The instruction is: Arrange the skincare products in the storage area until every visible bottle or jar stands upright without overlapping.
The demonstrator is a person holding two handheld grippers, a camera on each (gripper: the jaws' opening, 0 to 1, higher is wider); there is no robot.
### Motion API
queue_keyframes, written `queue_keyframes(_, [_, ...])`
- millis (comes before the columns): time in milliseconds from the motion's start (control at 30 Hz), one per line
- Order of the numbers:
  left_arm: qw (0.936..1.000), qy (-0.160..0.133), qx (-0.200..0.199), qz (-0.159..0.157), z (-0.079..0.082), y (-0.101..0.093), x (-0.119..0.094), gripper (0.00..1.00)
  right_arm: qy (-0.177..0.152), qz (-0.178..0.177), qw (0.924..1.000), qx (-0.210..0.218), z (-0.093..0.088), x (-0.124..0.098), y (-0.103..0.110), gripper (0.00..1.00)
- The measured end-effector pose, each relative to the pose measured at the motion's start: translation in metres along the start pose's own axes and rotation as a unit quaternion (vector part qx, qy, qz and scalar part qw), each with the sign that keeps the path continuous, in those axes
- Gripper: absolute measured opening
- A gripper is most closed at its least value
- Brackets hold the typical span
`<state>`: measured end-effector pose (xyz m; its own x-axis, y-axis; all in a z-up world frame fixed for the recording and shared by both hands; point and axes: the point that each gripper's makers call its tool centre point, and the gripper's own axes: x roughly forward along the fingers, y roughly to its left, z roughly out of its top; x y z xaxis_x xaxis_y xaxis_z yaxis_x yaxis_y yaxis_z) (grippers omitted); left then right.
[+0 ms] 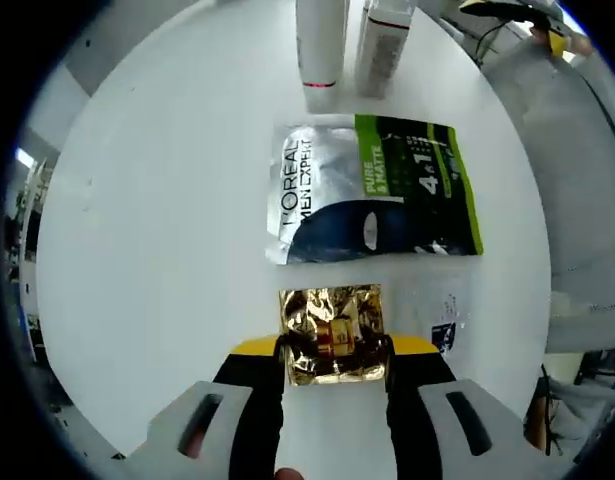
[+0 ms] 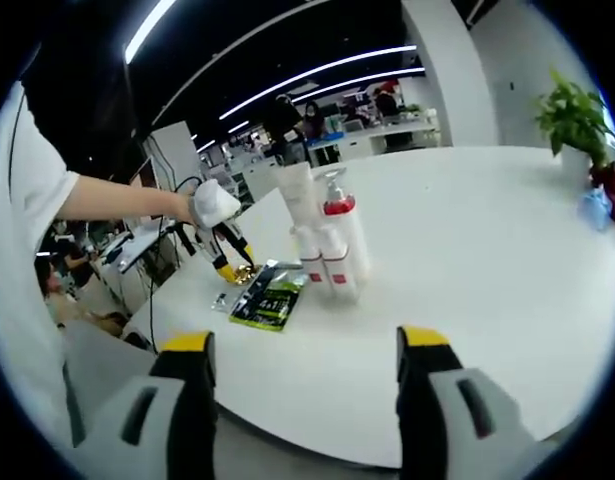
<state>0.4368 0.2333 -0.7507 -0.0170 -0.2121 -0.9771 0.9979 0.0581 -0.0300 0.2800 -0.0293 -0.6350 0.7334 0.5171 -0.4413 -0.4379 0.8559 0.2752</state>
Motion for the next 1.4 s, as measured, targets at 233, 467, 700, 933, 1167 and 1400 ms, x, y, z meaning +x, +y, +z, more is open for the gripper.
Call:
queue_keyframes(233, [0.9999,0.004,0.009,0.004,0.001,0.001,0.001,0.37,0.002,0.0,1.0,0.0,-0.001,0.0,0.0,0.74])
queue_keyframes(467, [0.9999,0.005,0.014,0.008,0.0,0.0,0.0,0.38,0.001,0.001,1.0,-0.001,0.0,0.0,0.001,0.74])
queue_keyframes(700, [0.9996,0.013,0.016,0.018,-0.001,0.001,-0.002,0.43,0.0,0.001,1.0,-0.003,0.0,0.0,0.001,0.74])
queue_keyframes(933, [0.9995,-0.003,-0.007,0.032,0.001,0.0,-0.015,0.46,-0.002,0.002,0.9999,-0.011,0.001,0.0,0.003,0.74])
queue_keyframes(1167, [0.9983,-0.016,-0.035,0.044,-0.002,-0.008,-0.028,0.53,-0.009,0.001,0.9997,-0.021,0.004,-0.001,0.003,0.74])
queue_keyframes(1400, [0.9858,-0.091,-0.124,0.068,0.008,-0.018,-0.047,0.6,-0.019,0.001,0.9994,-0.028,0.007,-0.003,0.005,0.74])
